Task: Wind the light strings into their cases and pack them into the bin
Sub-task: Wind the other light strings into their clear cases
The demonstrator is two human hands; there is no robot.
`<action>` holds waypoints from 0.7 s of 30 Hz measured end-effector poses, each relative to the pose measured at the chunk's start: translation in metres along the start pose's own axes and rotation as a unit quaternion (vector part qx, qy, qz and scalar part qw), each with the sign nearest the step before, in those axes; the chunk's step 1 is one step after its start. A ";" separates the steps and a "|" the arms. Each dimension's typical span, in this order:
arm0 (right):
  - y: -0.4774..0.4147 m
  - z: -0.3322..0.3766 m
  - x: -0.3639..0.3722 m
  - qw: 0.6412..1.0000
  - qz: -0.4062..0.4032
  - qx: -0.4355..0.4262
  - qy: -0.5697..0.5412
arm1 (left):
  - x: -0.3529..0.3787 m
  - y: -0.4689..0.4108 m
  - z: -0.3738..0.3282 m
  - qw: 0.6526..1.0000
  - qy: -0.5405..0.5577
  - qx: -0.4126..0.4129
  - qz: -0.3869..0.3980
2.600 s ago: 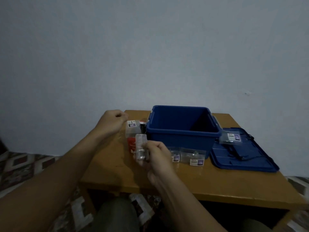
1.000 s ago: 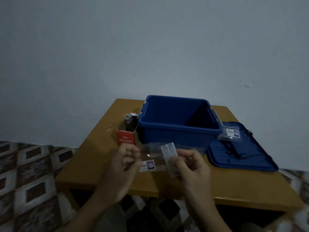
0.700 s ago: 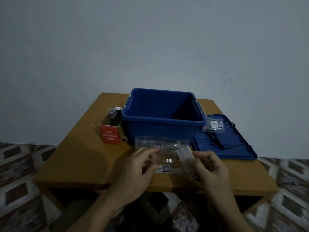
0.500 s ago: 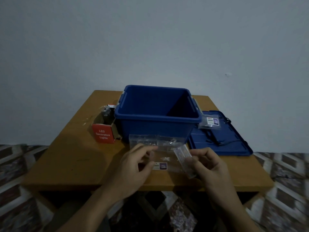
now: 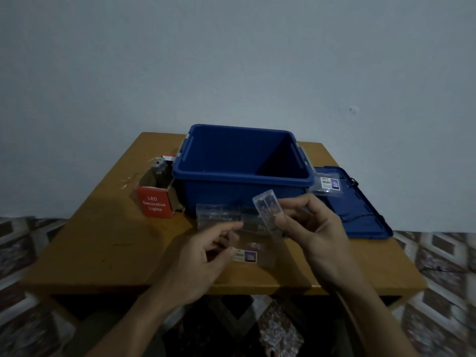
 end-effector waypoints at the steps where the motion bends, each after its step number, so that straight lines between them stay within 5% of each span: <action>1: -0.002 0.000 0.002 1.000 0.008 -0.001 0.009 | 0.000 0.000 0.001 1.000 0.001 0.000 0.000; 21: 0.008 -0.019 0.013 0.990 -0.021 -0.068 0.123 | -0.003 -0.004 0.011 0.999 0.030 0.000 0.017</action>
Point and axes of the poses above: each hand's wrist, its own y-axis away from the middle knuckle, its own x-axis out of the palm, z = x × y, the point moved 1 cm from there along -y, towards the middle knuckle, and after that the axes turned 13 degrees about z, right-handed, at the moved point
